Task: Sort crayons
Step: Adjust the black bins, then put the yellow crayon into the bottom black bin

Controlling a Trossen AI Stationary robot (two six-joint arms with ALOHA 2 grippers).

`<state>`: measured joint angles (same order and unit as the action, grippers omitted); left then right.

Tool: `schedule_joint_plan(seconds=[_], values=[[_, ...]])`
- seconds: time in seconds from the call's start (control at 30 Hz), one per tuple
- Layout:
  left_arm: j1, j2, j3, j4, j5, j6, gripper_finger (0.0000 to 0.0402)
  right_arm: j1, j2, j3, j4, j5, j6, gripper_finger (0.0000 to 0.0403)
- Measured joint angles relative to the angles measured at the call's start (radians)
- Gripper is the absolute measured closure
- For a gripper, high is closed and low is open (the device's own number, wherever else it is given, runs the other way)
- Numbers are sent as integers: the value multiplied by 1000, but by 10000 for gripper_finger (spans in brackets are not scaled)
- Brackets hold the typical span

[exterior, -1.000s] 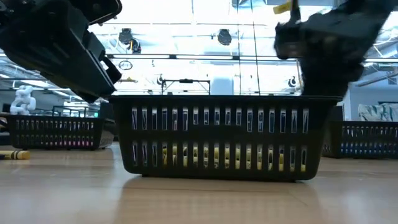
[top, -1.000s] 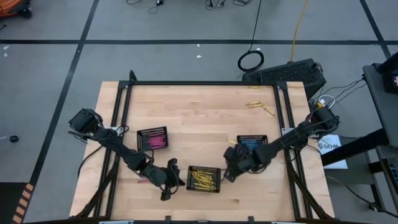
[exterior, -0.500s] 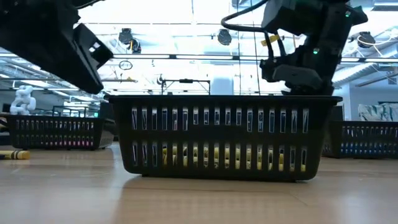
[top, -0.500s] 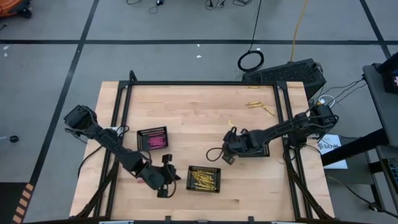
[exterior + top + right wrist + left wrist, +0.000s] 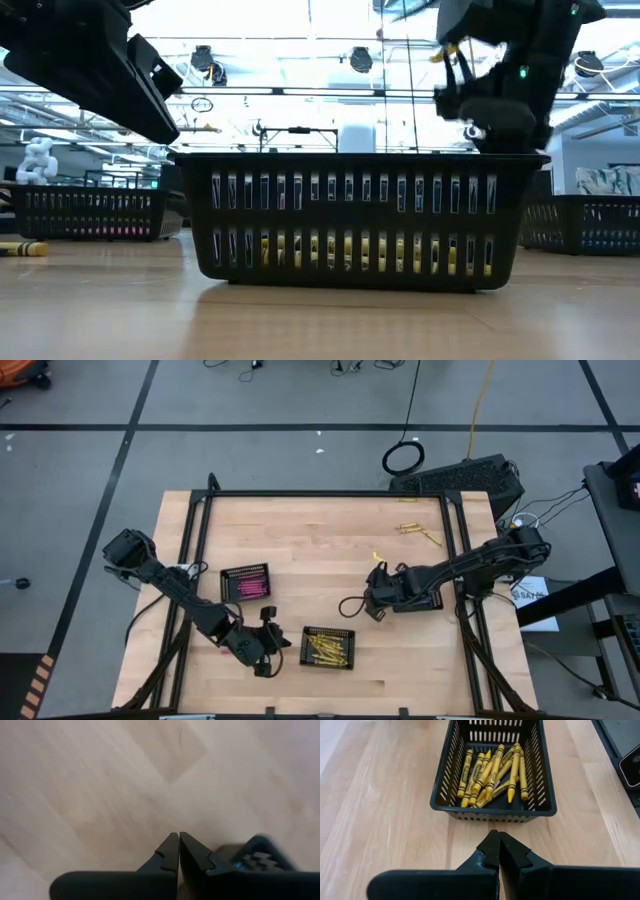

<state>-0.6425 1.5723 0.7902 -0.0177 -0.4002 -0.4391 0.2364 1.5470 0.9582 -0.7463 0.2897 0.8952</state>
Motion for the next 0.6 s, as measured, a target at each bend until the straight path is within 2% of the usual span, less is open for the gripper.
schedule_joint_plan(seconds=[0.13, 0.27, 0.47, 0.6], values=[[-8, 0, 0, -4, -7, 4, 398, -4, -111, 0, 4, 84, -53, 403], [-15, -11, 0, -39, -60, 27, 398, -86, -222, 1, -89, 189, -115, 403], [-7, -11, 0, -118, -193, 28, 398, -405, -279, -16, -332, 203, -204, 397], [1, -11, 0, -117, -278, 28, 398, -656, -252, -62, -310, 112, -401, 363]])
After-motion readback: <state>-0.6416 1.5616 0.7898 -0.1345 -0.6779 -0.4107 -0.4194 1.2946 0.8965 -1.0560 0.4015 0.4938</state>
